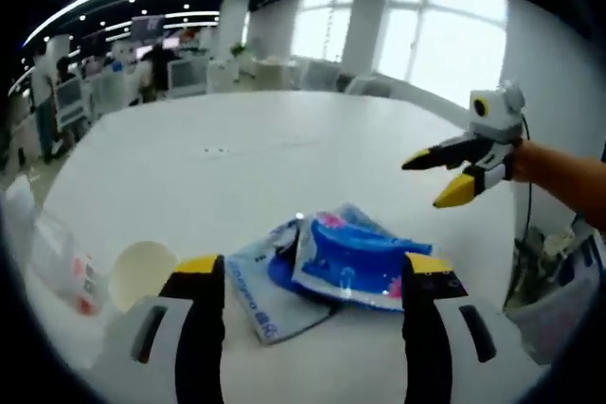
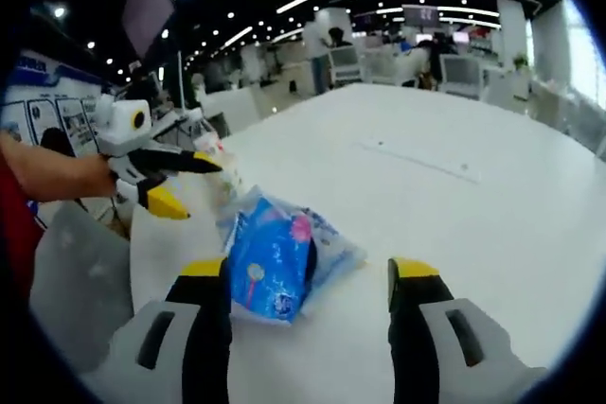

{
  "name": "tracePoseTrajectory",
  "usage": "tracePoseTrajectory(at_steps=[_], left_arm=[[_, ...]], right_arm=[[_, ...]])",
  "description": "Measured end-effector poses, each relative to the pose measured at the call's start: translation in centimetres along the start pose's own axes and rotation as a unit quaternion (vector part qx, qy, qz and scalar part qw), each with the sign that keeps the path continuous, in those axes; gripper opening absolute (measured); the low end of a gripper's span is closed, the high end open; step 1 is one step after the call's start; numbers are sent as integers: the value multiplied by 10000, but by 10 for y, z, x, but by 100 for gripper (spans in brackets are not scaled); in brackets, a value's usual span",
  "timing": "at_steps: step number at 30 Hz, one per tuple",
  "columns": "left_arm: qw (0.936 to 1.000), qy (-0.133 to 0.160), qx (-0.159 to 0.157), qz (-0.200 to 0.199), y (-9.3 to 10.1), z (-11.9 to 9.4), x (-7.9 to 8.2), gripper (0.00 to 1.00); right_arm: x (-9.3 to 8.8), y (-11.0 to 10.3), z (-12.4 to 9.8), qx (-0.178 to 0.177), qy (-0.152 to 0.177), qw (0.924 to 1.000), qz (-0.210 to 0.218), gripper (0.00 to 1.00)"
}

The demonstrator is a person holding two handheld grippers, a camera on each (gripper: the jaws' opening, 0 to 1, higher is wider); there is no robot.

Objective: Arrange the tabletop items into an orderly group along one side of the table until the central work area is clear of visible clutter.

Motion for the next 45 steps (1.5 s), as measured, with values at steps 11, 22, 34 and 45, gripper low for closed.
tracePoseTrajectory(at_steps=[11,22,34,45], left_arm=[[9983,4,-575,0,18,-31,-17,100],[9968,23,-792,104,26,-75,-37,100],[9960,40,-895,37,35,-86,-49,99],[9960,-45,-835,329,25,-62,-33,97]], right_arm=[[-5,-39,-15,45,47,9999,-131,84],[-31,-91,-34,-122,228,9997,-25,83],[-56,-128,-34,-295,282,9990,185,80],[-51,-127,-29,-393,327,9983,291,73]])
Point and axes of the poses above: the point that each gripper's makers call its tool centre point, and the gripper's own axes: z roughly forward along the fingers, y roughly to its right, x roughly out of its top, the point moved 5 cm from there along -z, roughly backward along the fingers, and after that the axes turned 7 degrees about x, right-handed, at the moved point
